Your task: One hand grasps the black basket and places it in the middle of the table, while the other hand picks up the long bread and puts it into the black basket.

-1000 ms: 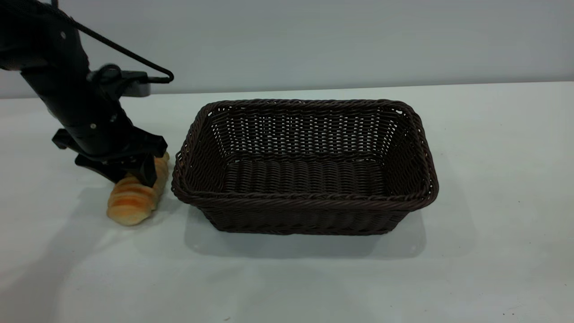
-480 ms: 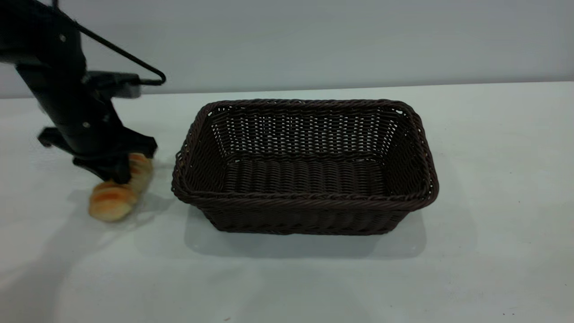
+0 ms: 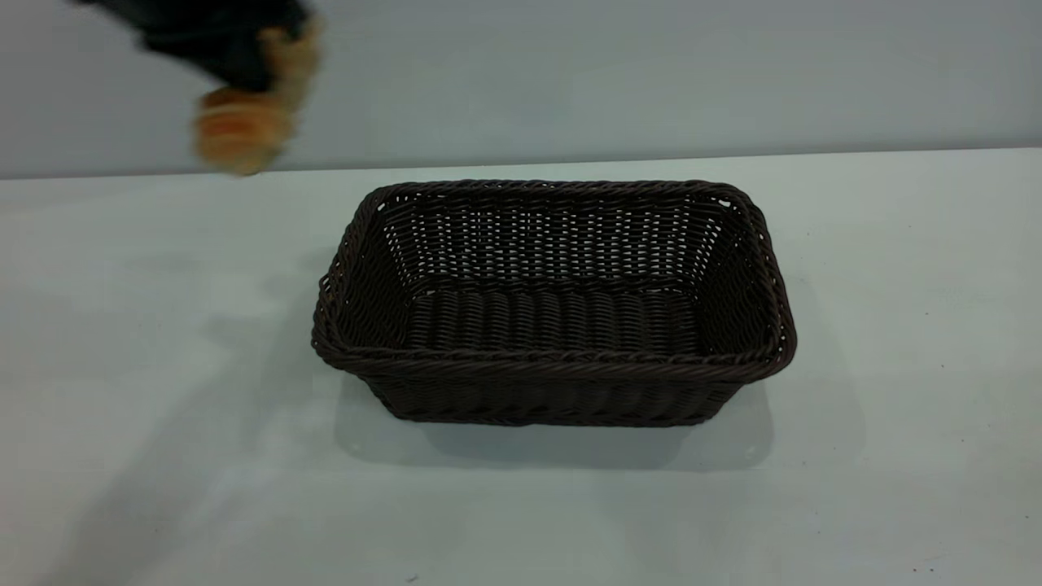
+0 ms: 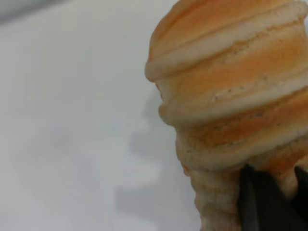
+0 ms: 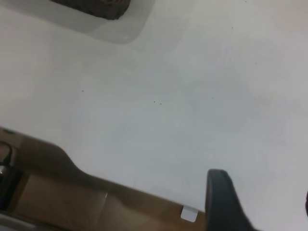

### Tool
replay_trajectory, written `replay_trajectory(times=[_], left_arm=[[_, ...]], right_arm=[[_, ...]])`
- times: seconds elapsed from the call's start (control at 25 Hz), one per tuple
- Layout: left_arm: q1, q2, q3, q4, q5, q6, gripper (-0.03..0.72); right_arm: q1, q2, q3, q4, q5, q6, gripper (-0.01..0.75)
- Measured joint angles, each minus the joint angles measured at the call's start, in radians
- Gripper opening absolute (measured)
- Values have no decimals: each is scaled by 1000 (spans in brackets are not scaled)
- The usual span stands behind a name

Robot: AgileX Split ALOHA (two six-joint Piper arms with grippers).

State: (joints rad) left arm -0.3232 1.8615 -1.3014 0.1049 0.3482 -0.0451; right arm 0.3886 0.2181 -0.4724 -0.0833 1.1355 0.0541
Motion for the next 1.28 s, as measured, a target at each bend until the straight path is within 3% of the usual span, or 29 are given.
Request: replay_trajectory(times=[0.24, 0.36, 0.6, 0.68, 0.84, 1.0, 1.12, 1.28], left_arm=[[-215, 91, 0, 1, -160, 21, 64], [-254, 193, 0, 1, -225, 29, 64], [-267, 305, 0, 8, -266, 45, 97], [-267, 307, 0, 8, -269, 45, 163], [-269, 289, 0, 8, -258, 45, 407], [-269, 223, -2, 18, -117, 45, 609], [-267, 121, -2, 46, -15, 45, 658], [-267, -78, -2, 61, 122, 45, 651]], right_arm=[[0, 0, 0, -1, -2, 0, 425], [0, 0, 0, -1, -2, 0, 425], [0, -1, 0, -1, -2, 0, 425], [0, -20, 0, -1, -2, 0, 425], [0, -131, 0, -1, -2, 0, 425], [0, -232, 0, -2, -1, 0, 425], [0, -235, 0, -3, 2, 0, 425], [0, -235, 0, -4, 2, 0, 425]])
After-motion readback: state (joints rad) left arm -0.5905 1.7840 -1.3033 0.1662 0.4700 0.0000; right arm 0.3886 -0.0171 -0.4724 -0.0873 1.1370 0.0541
